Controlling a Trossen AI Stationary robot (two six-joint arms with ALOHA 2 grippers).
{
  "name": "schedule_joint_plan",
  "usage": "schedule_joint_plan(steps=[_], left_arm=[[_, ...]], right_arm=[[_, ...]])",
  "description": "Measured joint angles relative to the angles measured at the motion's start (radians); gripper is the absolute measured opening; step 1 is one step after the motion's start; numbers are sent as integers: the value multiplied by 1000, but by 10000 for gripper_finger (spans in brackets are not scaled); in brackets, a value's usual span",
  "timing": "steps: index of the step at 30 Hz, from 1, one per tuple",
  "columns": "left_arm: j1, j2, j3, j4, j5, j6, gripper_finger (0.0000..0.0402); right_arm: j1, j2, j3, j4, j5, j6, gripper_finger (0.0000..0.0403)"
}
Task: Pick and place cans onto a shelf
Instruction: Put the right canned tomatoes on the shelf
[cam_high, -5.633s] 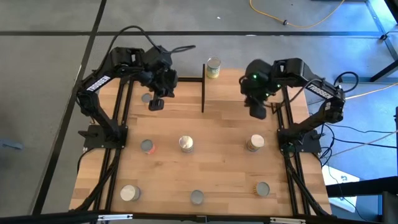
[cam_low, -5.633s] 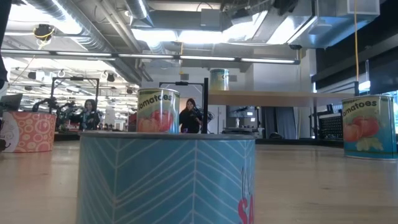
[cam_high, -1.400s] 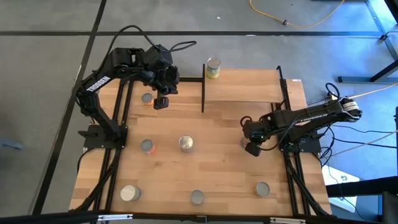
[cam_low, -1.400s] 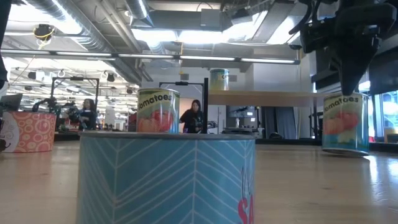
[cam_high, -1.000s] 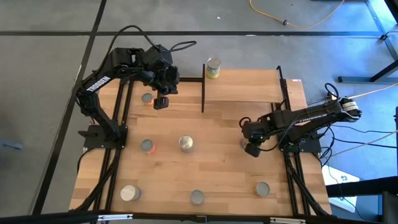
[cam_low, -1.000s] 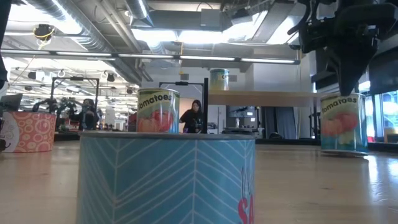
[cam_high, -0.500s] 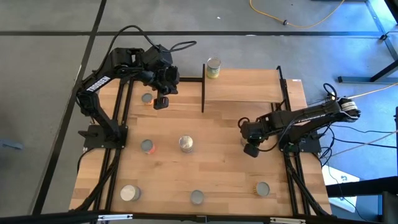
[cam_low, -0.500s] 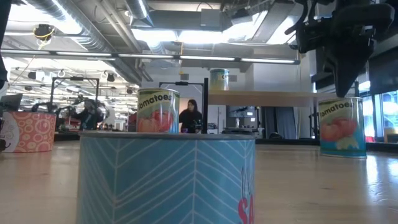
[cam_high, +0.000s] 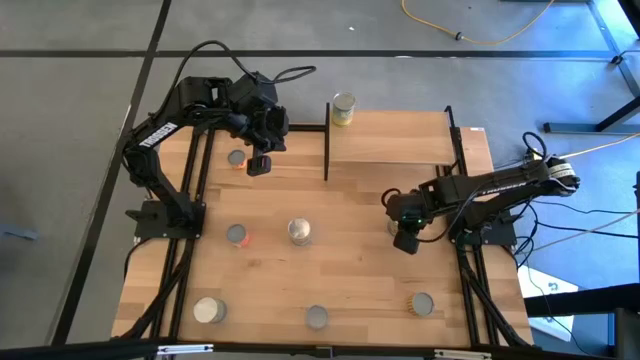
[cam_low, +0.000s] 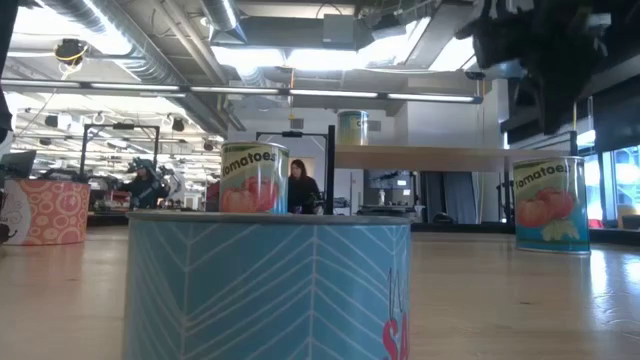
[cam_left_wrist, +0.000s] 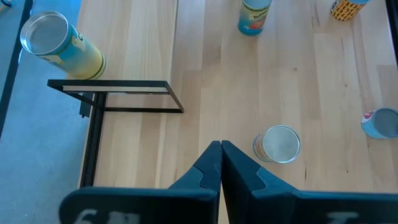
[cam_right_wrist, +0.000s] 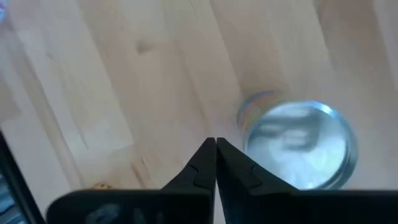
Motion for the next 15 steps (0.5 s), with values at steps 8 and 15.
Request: schedule_joint_plan(steps=[8, 15], left_arm=[[0, 0, 0, 0, 0, 0, 0], [0, 0, 0, 0, 0, -1, 0]], right_arm=[[0, 0, 14, -9, 0, 28, 37], [0, 8, 14, -23, 27, 57, 80]])
